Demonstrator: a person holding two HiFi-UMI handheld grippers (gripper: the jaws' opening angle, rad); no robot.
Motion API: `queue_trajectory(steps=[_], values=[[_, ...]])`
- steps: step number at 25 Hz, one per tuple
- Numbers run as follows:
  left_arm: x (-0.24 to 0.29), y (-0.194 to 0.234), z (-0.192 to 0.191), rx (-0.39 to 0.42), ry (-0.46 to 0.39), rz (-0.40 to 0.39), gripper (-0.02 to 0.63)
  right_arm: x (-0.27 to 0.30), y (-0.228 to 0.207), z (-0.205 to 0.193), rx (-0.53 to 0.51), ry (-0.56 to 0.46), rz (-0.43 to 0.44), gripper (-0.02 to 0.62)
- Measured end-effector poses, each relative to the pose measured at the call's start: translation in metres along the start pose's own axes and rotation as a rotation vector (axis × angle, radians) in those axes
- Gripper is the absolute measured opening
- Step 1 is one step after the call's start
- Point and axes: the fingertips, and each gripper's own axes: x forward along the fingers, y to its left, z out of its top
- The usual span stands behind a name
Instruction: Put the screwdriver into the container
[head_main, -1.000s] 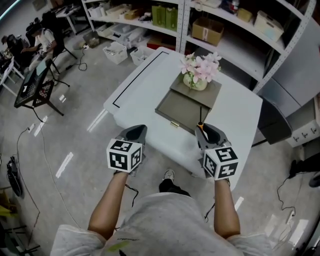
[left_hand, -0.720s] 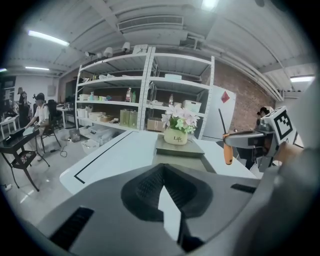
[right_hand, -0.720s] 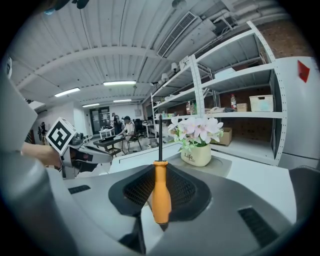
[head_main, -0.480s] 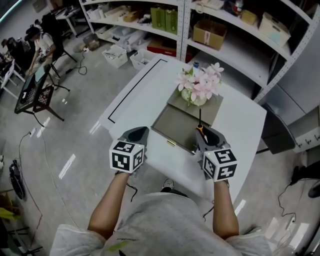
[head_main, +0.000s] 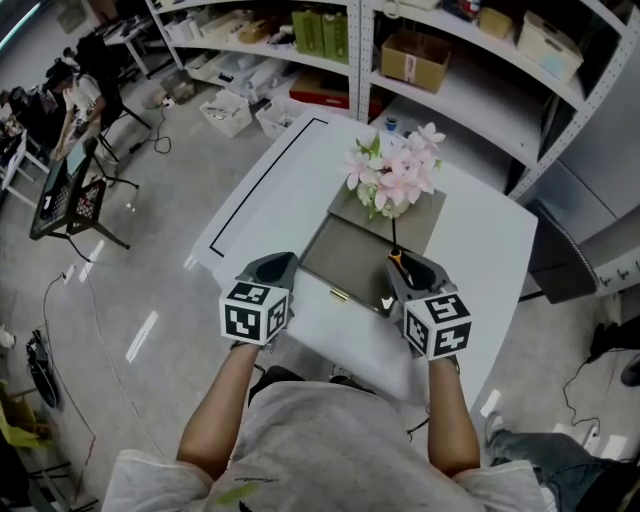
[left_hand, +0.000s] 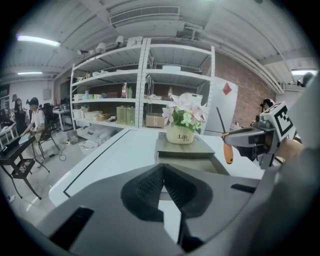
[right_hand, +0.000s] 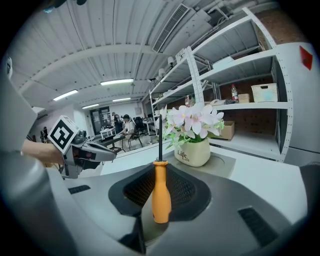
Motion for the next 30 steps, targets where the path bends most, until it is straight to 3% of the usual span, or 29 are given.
queue_trajectory(steps=[7, 20, 30], values=[[0.028, 0.009, 0.002, 0.021, 0.007, -0.06, 0.002, 0.018, -0.002, -0.012, -0.05, 0.083, -0.012, 0.074], [0.059, 0.03, 0.001, 0.089, 0.053, -0.237, 0.002, 0.044, 0.007, -0.041, -0.12, 0.304, -0.138, 0.073], [0.07, 0.042, -0.005, 0.118, 0.077, -0.331, 0.002, 0.065, 0.02, -0.068, -0.208, 0.486, -0.153, 0.072]])
